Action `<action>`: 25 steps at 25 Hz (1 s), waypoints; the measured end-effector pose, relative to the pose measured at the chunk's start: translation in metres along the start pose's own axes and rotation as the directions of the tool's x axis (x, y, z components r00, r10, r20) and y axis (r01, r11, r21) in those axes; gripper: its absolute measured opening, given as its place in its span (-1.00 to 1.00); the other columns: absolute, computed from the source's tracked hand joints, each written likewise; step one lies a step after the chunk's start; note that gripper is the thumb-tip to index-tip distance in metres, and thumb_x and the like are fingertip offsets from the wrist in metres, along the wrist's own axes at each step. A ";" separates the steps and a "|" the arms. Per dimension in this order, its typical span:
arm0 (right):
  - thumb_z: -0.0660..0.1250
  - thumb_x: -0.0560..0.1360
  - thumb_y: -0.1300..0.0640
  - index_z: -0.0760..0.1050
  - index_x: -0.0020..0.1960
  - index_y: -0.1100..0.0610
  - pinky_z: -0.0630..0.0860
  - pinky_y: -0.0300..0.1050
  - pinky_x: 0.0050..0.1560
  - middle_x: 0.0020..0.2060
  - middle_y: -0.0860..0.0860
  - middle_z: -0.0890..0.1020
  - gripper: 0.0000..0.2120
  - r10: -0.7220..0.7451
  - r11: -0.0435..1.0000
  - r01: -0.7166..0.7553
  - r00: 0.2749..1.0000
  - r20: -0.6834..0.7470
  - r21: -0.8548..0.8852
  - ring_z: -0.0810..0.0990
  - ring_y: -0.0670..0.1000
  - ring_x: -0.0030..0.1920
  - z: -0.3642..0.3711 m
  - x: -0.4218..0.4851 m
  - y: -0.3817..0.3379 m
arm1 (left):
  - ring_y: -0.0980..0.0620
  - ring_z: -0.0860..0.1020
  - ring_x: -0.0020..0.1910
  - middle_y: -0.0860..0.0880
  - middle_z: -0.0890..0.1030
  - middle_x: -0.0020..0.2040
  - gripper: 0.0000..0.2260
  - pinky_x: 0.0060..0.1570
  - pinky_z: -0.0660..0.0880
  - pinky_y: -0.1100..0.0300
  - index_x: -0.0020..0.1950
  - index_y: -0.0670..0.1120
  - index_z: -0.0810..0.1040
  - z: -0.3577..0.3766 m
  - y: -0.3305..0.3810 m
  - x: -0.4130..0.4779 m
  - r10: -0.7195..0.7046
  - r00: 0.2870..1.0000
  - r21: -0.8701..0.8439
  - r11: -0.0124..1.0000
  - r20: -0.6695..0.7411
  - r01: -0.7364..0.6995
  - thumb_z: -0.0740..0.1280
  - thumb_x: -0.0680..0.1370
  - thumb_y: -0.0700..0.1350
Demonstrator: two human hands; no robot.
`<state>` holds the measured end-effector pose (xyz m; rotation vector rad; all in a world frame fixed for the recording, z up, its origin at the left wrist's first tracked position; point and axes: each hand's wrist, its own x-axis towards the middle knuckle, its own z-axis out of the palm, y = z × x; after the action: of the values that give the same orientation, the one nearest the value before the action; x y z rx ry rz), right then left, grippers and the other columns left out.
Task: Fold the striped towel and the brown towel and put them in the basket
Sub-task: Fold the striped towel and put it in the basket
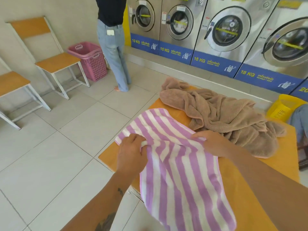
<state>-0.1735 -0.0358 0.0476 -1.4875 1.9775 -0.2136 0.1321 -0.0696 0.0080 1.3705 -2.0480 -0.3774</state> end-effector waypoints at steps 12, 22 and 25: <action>0.29 0.44 0.55 0.69 -0.10 0.20 0.59 -0.22 -0.31 -0.17 0.16 0.69 -0.67 0.106 0.737 0.140 0.942 -0.318 0.661 0.66 0.02 -0.21 -0.102 -0.188 0.112 | -0.04 0.49 -0.23 0.05 0.57 -0.21 -0.82 -0.25 0.47 0.03 -0.06 -0.02 0.58 0.010 0.172 -0.001 0.149 0.982 -0.145 0.975 -0.117 -0.166 0.25 0.44 -0.23; 0.44 0.49 0.13 0.50 -0.30 -0.01 0.42 -0.02 -0.19 -0.29 0.04 0.59 -0.78 -0.003 0.994 0.086 0.658 -0.753 0.072 0.53 0.09 -0.22 -0.155 -0.249 0.139 | -0.03 0.46 -0.33 0.13 0.46 -0.37 -0.81 -0.38 0.31 0.15 -0.04 -0.06 0.61 -0.029 0.225 0.028 0.063 0.972 -0.171 0.980 -0.224 -0.103 0.27 0.54 -0.31; 0.42 0.51 0.12 0.45 -0.30 0.04 0.37 -0.06 -0.29 -0.34 0.04 0.56 -0.76 0.012 0.977 0.159 0.621 -0.784 0.140 0.50 0.07 -0.29 -0.163 -0.237 0.124 | -0.12 0.51 -0.25 -0.03 0.56 -0.30 -0.87 -0.26 0.46 0.02 -0.04 -0.05 0.61 -0.051 0.221 0.044 0.079 0.986 -0.061 0.994 -0.145 -0.089 0.29 0.58 -0.22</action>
<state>-0.3320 0.1826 0.2072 -1.4662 2.4368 -1.2626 -0.0057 -0.0119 0.1845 1.2307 -1.9505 -0.3002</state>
